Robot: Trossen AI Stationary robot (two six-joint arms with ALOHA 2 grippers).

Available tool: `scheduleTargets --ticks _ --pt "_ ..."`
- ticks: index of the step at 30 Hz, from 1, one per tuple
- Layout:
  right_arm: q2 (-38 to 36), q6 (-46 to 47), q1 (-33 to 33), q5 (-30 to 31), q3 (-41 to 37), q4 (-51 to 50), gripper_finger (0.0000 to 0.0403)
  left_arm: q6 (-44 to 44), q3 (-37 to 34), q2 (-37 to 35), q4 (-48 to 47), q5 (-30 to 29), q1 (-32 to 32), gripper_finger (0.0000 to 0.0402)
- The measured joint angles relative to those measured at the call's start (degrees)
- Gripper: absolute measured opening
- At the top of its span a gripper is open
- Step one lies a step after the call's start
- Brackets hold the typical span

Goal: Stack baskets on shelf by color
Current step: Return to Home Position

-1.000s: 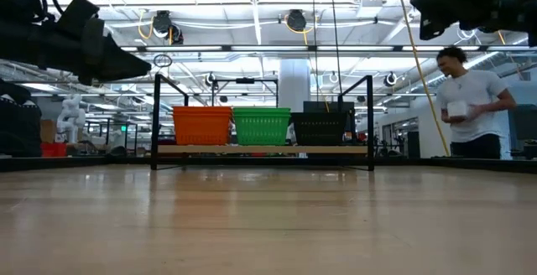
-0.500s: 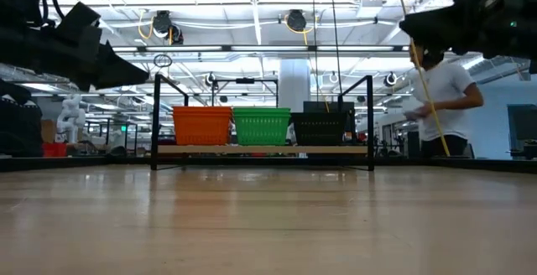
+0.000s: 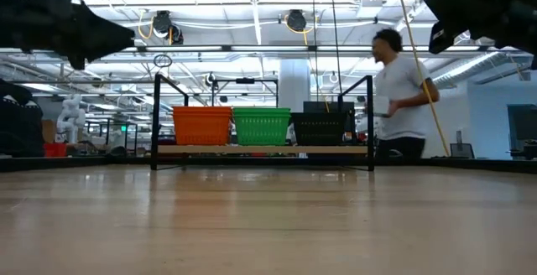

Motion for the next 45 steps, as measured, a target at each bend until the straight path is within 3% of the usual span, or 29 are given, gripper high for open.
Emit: scheduleTargets --ticks 4,9,13,17,23,32,40,45 --pt "-4.4 -0.3 -4.1 -0.4 0.0 -6.5 0.0070 2.3 0.0 -4.3 -3.6 0.3 -3.7 0.0161" --pt "-5.0 -0.3 -7.9 -6.6 0.0 -12.1 0.0070 5.5 0.0 -7.9 -7.9 -2.1 -8.1 0.0161" --pt "-5.1 -0.2 -9.2 -8.0 -0.1 -11.8 0.0070 8.7 2.6 -7.9 -10.9 -7.2 -11.5 0.0161" --pt "-5.1 -0.9 -9.4 -12.5 -0.1 -8.5 0.0070 10.6 5.1 -7.9 -15.6 -6.7 -13.5 0.0161" --pt "-4.8 -7.0 -9.4 -15.1 -0.1 -7.5 0.0070 5.9 0.3 -7.8 -15.4 -1.1 -10.6 0.0144" --pt "-2.7 -9.8 -9.4 -14.9 -0.1 -7.9 0.0070 5.9 0.0 -6.9 -9.2 6.0 -3.0 0.0066" --pt "-2.5 -10.0 -9.4 -15.0 -0.1 -9.4 0.0070 1.8 0.0 -6.9 -13.8 5.9 -0.8 0.0022" --pt "-2.5 -10.0 -9.4 -14.9 -0.1 -9.3 0.0070 5.8 0.0 -6.9 -13.8 4.9 -0.5 0.0004"
